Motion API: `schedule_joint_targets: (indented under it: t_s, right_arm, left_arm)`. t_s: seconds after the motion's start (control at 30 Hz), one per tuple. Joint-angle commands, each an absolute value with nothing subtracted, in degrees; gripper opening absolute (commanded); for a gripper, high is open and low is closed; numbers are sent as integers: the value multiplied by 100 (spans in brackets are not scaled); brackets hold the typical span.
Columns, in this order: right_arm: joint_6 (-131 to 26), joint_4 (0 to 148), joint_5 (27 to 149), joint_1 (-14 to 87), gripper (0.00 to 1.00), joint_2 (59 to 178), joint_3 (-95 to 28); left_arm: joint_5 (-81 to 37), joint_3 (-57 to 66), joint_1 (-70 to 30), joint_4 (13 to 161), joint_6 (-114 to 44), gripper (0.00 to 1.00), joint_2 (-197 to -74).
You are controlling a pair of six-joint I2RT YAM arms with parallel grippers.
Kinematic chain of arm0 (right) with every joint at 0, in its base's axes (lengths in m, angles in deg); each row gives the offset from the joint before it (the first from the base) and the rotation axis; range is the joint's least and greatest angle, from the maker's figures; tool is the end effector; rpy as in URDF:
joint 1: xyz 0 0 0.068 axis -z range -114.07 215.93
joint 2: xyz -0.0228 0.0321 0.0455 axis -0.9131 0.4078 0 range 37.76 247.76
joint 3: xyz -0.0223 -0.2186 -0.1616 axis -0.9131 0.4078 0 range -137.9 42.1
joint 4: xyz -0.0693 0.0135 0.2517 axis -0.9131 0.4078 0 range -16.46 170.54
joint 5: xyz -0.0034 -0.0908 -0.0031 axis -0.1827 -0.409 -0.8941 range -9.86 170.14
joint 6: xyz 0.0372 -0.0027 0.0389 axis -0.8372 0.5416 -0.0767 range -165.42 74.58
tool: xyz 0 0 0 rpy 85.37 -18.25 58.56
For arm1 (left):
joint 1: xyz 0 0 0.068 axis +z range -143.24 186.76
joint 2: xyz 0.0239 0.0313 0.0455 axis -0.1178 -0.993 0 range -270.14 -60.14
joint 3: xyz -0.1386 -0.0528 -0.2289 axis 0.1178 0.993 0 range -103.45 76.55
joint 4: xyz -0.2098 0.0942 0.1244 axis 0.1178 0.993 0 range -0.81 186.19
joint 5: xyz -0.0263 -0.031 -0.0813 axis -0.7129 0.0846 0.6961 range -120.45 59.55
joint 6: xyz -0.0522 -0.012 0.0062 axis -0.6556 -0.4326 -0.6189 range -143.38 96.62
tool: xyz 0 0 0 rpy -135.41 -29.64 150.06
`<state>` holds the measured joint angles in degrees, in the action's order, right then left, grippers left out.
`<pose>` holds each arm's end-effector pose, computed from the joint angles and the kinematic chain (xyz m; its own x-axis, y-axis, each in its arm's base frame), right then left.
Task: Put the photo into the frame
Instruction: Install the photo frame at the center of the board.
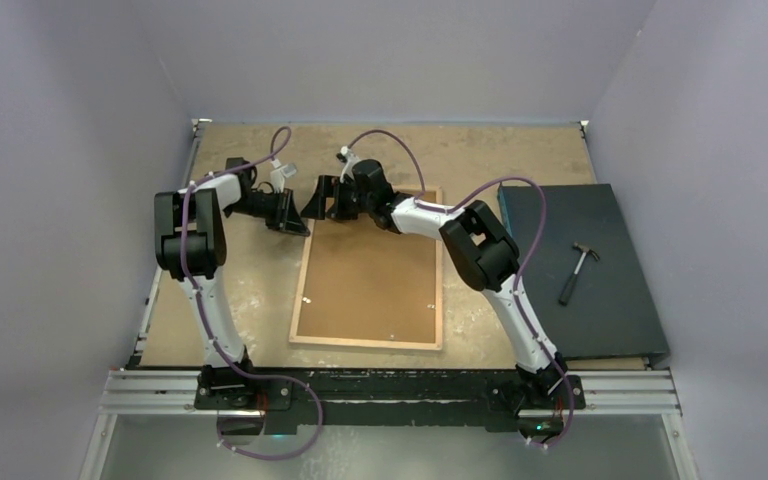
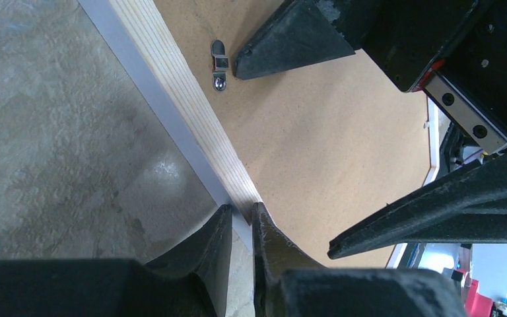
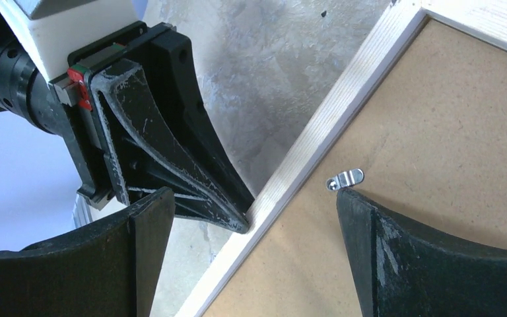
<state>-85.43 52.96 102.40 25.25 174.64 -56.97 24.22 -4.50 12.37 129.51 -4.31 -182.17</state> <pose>0.4046 0.3656 0.1595 -0.7364 0.1514 -0.6593 -0.5277 0.4812 0.7000 0.3995 0.0101 0.1284 -0.9081 0.1007 -0.4065 0.3841 0.5869 -0.7127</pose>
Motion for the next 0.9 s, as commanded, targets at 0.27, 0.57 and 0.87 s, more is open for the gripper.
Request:
schedule_joint_targets:
  t_s: [0.27,0.57,0.87]
  right_arm:
    - [-8600,5306,10260,2603,94,17662,-5899]
    - [-8633,5236,10433,2603,93,17811,-6020]
    - [-8665,5151,10614,2603,92,17952,-6159]
  left_arm:
    - [2278,-167,1125,12725,-75,7,-18357]
    - [2285,-128,1116,12821,41,6,-18302]
    - [2276,-110,1116,12826,74,5,-18281]
